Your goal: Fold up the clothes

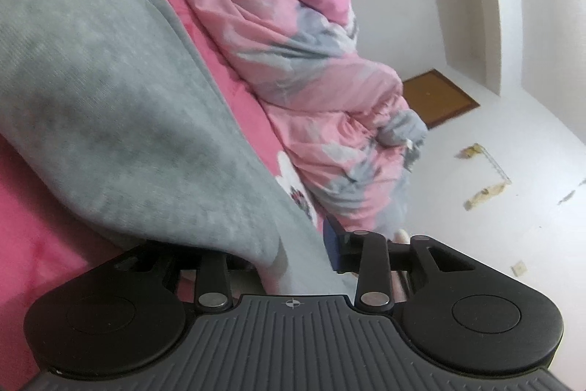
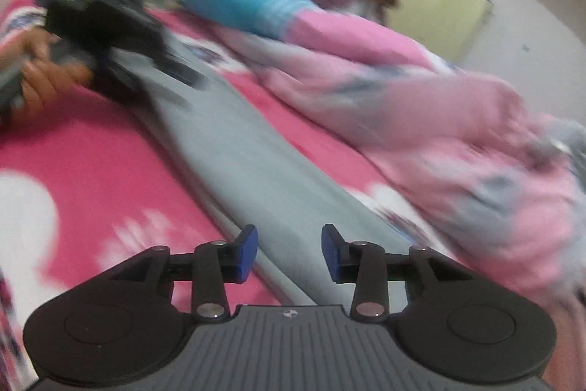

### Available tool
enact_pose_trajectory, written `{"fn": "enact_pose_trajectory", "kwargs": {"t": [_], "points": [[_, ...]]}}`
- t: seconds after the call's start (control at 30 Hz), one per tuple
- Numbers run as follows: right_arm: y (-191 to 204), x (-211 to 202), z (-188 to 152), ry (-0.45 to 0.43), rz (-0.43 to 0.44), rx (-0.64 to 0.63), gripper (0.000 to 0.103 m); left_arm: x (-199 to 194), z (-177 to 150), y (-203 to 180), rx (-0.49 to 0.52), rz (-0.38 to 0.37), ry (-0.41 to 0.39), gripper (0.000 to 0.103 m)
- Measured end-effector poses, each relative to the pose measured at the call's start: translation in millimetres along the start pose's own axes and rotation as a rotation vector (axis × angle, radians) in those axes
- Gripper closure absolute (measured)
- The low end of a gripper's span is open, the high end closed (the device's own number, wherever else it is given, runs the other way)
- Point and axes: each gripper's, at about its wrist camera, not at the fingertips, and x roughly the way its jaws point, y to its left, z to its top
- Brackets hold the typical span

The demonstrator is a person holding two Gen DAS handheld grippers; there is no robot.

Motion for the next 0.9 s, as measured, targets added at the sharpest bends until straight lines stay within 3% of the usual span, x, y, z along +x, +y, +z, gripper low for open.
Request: {"fn": "enact_pose_trajectory", "kwargs": {"t": [0.1,0.27,0.43,0.47,0.63,0.73,0.9], "points": [[30,35,22,-0.026,0.015,-0.008,0.061,5,-2,-1,-0.019,-0.038,0.023,0.067],[60,72,36,-0.027,-0.053,-0.045,0.061,12,-6,-4,-0.046,-0.116,0.052,0.067],[69,90,35,0.003,-0.218,-0.058,0.065,12,-7,-4,-0.069,-0.164,0.056,0.067],[66,94,35,0.015,-0.259,-0.046,0.068,12,-7,-3,-0.072,-0.165,0.054,0.067],[34,80,12,0.084,-0.412,0.046,0.069,12,-7,-2,-0.068,-0.151,0.052,0.067],[21,63,-8,0.122,-0.479,0.015,0.07,13,-7,-2,-0.057,-0.122,0.059,0.067],[0,51,-35,0.181,-0.506,-0.045,0.09,14,-9,-2,-0.029,-0.055,0.075,0.067]]}}
